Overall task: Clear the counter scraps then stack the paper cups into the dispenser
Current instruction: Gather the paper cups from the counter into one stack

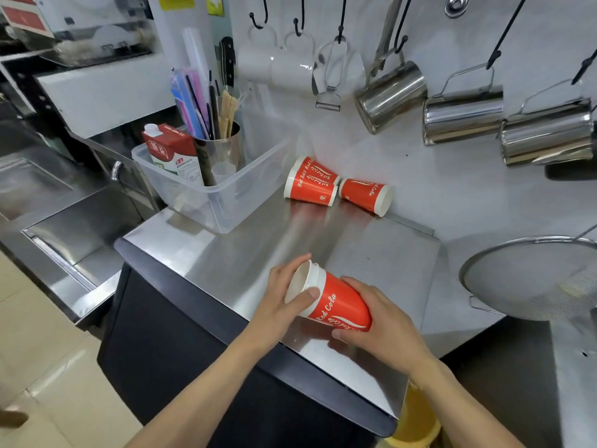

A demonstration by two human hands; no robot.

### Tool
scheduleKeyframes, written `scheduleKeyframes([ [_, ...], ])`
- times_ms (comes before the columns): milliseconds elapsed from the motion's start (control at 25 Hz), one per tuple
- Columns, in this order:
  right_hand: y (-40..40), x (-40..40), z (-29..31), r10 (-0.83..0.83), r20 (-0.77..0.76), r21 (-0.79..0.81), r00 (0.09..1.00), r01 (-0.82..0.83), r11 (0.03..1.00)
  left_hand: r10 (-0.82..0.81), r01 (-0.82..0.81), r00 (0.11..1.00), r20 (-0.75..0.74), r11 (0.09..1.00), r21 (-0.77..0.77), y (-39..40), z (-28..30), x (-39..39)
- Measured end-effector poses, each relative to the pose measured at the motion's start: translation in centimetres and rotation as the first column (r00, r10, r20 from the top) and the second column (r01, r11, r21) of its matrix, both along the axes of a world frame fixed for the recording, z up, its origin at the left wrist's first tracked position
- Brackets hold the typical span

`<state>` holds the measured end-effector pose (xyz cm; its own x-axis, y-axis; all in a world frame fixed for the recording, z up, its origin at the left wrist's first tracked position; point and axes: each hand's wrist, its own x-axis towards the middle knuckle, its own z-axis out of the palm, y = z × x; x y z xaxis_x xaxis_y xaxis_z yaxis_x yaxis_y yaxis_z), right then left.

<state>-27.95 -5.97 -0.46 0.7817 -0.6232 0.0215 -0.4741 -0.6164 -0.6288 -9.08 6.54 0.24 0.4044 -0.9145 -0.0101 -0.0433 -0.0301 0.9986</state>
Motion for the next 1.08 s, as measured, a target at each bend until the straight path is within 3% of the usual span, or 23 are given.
scheduleKeyframes([
  [440, -2.3, 3.5, 0.7, 0.017, 0.026, 0.020, 1.000, -0.018, 1.000, -0.027, 0.021, 0.997, 0.078, 0.997, 0.076, -4.3, 0.0, 1.0],
  [600, -4.1, 4.9, 0.6, 0.021, 0.065, 0.084, 0.998, -0.026, 0.996, -0.157, 0.128, 0.973, 0.169, 0.977, 0.172, -7.0, -0.3, 1.6],
  [720, -6.3, 5.4, 0.3, -0.030, 0.094, 0.118, 0.995, 0.018, 0.993, -0.223, 0.196, 0.967, 0.123, 0.960, 0.200, -9.6, 0.2, 3.6],
  [920, -9.9, 5.2, -0.3, -0.153, 0.119, 0.141, 0.981, 0.135, 0.981, 0.126, -0.164, 0.973, 0.193, 0.967, 0.196, -16.6, 0.8, 9.8],
  [1080, -11.1, 5.1, -1.0, -0.194, 0.133, 0.145, 0.972, 0.174, 0.974, 0.265, -0.392, 0.880, 0.394, 0.875, 0.285, -21.3, 0.5, 14.7],
])
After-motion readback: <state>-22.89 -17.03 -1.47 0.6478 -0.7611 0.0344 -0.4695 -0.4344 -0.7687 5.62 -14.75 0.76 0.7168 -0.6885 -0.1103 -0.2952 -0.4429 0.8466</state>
